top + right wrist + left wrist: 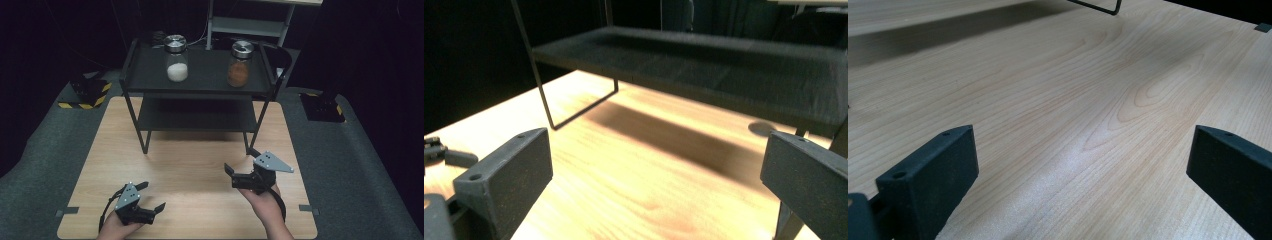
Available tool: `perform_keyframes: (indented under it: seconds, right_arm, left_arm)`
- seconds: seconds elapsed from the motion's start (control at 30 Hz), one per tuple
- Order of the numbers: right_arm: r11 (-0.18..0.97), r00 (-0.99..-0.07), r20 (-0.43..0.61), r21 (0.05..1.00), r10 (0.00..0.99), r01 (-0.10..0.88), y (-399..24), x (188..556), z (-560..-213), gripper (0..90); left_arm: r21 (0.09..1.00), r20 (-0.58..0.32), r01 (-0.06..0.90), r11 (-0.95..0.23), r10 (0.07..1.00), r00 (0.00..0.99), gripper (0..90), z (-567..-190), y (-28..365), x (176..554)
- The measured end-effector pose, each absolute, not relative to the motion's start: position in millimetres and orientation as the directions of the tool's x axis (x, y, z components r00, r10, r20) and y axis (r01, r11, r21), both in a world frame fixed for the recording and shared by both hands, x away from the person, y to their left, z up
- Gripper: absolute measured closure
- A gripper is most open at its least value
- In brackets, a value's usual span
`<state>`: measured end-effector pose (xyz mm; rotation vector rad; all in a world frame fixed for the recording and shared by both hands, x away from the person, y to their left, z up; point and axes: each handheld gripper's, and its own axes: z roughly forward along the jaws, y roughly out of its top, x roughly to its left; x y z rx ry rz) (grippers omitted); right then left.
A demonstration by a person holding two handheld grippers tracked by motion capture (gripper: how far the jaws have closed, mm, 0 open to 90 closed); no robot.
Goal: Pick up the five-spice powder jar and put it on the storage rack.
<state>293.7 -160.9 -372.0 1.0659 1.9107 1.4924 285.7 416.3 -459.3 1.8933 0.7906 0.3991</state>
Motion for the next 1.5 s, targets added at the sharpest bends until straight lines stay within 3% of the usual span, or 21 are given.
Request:
perform_keyframes:
  seconds: [0.63, 0.9, 1.5]
  right_arm:
    - [0.088, -0.545, 0.151, 0.917, 0.824, 0.388, -168.1, 286.9, -433.8, 0.0]
    - [0.122, -0.535, 0.131, 0.903, 0.835, 0.412, -165.7, 281.7, -454.9, 0.0]
    - [0.195, -0.535, 0.065, 0.889, 0.842, 0.415, -161.4, 270.7, -464.9, 0.0]
  left_arm:
    - [0.89, -0.057, 0.345, -0.299, 0.677, 0.734, 0.4, -457.6, 414.9, 285.3]
    - [0.888, -0.052, 0.346, -0.304, 0.68, 0.731, 0.4, -457.0, 414.2, 284.9]
    - [0.879, -0.017, 0.341, -0.335, 0.691, 0.722, 0.4, -454.3, 406.8, 281.7]
